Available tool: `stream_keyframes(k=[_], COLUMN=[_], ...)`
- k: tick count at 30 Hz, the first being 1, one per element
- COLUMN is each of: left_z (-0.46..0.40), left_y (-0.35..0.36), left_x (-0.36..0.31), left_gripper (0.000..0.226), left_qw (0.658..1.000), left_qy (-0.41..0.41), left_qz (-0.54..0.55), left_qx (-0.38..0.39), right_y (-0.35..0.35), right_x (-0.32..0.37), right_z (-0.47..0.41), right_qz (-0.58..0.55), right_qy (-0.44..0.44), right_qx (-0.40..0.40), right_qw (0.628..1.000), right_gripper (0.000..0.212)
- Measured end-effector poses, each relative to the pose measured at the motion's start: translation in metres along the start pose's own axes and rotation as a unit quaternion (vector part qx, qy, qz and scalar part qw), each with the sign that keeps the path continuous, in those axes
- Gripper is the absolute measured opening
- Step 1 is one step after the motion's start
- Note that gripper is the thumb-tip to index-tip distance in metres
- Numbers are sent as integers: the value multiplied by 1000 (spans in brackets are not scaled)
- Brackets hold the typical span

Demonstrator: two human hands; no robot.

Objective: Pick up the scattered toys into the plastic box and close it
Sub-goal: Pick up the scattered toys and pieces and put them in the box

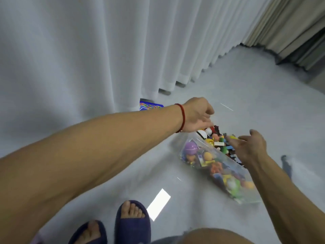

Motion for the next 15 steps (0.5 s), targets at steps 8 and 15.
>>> stream_keyframes(k=[8,15], left_z=[63,188], left_y=[-216,-400], left_x=[64,232], left_gripper=[17,28], left_qw=[944,727], left_qy=[9,-141], left_qz=[-205,-472], left_qx=[-259,-478], right_y=[88,176], right_x=[-80,-308], right_z=[63,94], right_qz=[272,632], right_qy=[-95,-159], right_qx=[225,461], right_qw=[931,603], right_gripper=[25,36])
Point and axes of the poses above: each hand's wrist, its own z-axis away from the middle knuckle, its own y-axis out of the palm, x = y × z, the point moved 10 cm from there along -z, towards the middle knuckle, and after that the axes turned 10 degrees about -z, right-handed, at the moved point
